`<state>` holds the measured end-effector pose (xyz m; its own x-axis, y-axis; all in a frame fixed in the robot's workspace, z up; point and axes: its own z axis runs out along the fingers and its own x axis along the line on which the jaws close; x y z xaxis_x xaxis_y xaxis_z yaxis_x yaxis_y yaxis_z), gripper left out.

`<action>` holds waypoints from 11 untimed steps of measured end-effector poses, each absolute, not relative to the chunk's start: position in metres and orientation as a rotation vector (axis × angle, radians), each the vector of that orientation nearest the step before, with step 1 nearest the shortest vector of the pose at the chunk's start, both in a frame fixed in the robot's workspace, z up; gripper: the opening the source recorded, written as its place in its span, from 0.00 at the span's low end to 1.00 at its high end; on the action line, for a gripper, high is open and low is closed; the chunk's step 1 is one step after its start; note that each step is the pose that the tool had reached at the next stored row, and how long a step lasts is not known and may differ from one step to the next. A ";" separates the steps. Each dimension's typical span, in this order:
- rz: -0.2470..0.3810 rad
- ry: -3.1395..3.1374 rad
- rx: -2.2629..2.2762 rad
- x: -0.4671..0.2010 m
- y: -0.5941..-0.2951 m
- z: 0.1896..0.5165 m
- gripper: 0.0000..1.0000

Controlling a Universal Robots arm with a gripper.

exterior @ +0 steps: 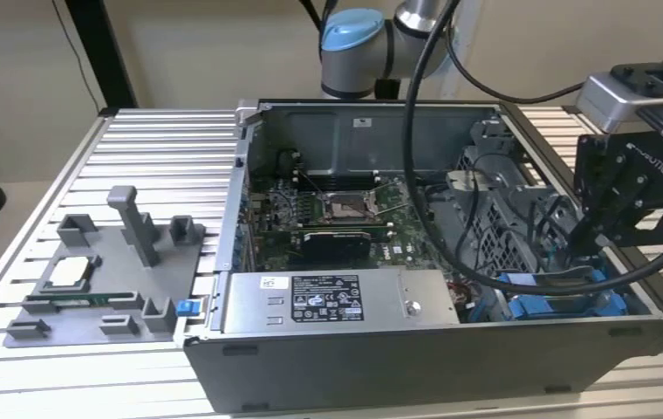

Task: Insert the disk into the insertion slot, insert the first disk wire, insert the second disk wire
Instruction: 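Insert the first disk wire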

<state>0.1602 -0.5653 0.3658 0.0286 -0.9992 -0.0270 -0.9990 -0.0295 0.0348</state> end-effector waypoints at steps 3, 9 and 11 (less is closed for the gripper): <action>-0.070 -2.185 2.246 0.161 -0.570 0.361 0.00; -0.084 -2.185 2.234 0.164 -0.572 0.358 0.00; -0.084 -2.189 2.230 0.166 -0.572 0.358 0.00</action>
